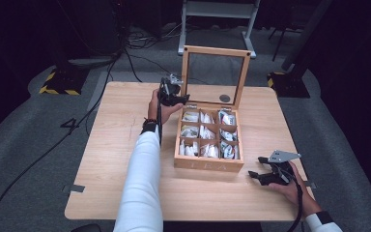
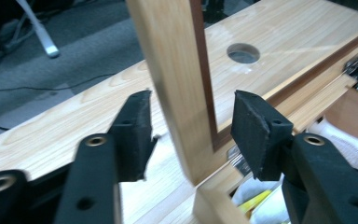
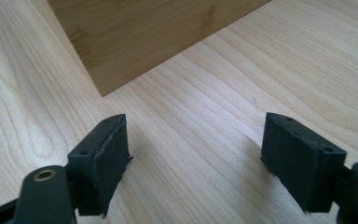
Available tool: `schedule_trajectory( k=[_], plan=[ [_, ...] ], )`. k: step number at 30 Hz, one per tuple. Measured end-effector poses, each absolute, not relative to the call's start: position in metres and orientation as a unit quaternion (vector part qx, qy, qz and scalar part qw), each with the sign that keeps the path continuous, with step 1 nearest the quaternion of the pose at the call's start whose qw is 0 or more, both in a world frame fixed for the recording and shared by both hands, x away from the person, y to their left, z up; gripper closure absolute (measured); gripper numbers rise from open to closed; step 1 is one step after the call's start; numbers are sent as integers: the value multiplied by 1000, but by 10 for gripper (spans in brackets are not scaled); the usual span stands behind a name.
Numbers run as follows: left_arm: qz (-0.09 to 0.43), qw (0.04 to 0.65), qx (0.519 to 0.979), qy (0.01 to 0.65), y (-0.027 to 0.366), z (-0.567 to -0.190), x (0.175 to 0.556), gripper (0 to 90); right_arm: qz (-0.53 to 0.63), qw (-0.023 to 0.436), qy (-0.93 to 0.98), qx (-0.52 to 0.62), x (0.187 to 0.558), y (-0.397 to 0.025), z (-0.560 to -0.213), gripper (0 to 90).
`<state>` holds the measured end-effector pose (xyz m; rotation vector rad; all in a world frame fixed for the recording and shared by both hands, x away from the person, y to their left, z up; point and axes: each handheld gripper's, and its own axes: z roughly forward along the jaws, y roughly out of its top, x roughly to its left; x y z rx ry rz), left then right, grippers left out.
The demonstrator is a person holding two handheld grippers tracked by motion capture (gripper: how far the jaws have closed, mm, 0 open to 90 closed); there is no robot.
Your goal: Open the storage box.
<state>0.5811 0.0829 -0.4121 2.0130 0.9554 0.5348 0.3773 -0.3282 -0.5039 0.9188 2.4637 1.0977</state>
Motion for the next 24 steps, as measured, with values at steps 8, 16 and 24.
schedule_trajectory(
  k=[8,16,24],
  plan=[
    [220,401,809,370,101,-401,563,360,381,145,855,319,377,-328,-504,233],
    [234,381,826,344,115,-388,533,273,380,146,855,323,377,-328,-504,228],
    [247,377,834,320,127,-382,502,242,376,150,852,331,377,-328,-504,207]
  ],
)
